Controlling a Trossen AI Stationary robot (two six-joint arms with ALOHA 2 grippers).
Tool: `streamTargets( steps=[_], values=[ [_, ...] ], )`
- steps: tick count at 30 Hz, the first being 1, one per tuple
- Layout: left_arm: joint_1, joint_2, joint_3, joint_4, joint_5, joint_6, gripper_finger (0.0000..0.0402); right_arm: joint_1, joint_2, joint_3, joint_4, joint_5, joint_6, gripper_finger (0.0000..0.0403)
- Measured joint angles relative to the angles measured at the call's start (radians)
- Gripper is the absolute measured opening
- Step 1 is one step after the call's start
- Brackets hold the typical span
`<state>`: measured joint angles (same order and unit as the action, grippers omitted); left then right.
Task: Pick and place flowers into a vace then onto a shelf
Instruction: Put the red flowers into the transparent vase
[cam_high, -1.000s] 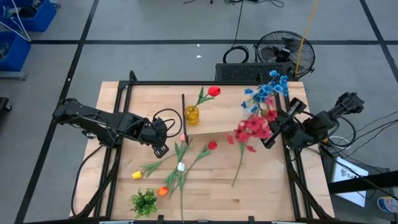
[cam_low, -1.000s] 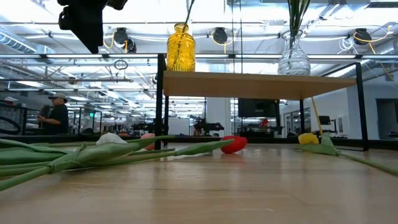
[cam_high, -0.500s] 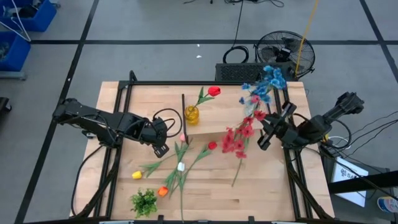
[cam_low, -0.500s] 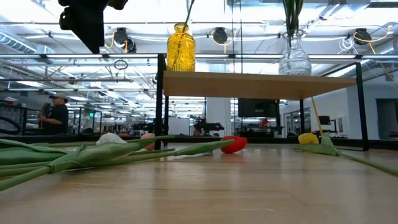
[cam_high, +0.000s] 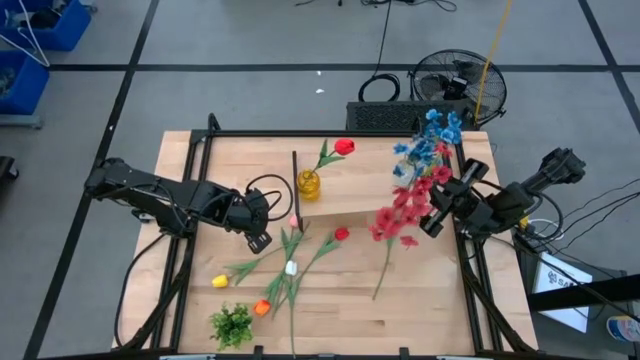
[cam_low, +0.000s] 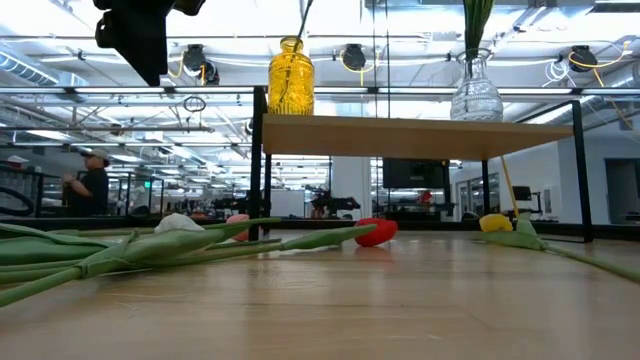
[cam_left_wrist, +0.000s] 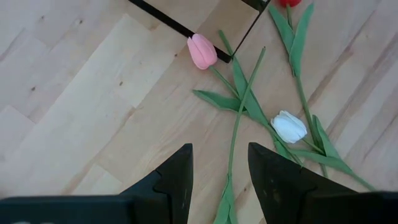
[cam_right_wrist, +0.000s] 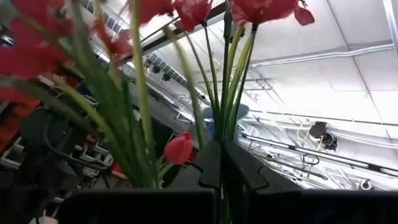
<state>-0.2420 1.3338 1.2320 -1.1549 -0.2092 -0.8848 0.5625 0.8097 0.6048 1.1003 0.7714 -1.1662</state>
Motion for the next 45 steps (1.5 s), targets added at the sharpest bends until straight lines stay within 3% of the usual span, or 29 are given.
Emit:
streamTargets(
  steps=[5,12,21,31,36,41,45],
  values=[
    [0.0,0.0,0.0,0.0,0.0,0.0,0.0156,0.0,0.0,-0.001,-0.002,0.173,0.024,0.0],
    [0.0,0.0,0.0,0.0,-0.001,-0.001,0.0156,0.0,0.0,-0.038,-0.002,0.239,0.044,0.0002],
    [0.0,0.0,0.0,0.0,-0.001,-0.013,0.0156,0.0,0.0,-0.04,0.002,0.488,0.106,0.0058],
    [0.0,0.0,0.0,0.0,-0.001,-0.011,0.0156,0.0,-0.003,-0.04,0.029,0.485,0.003,0.0126],
    [0.0,0.0,0.0,0.0,-0.001,-0.012,0.0156,0.001,-0.003,-0.04,0.029,0.497,0.019,0.0134],
    [0.0,0.0,0.0,0.0,-0.002,-0.012,0.0156,0.003,-0.002,-0.04,0.014,0.647,0.041,0.0131],
    [0.0,0.0,0.0,0.0,-0.002,-0.01,0.0156,0.003,-0.002,-0.04,0.005,0.653,0.074,0.0131]
  ],
)
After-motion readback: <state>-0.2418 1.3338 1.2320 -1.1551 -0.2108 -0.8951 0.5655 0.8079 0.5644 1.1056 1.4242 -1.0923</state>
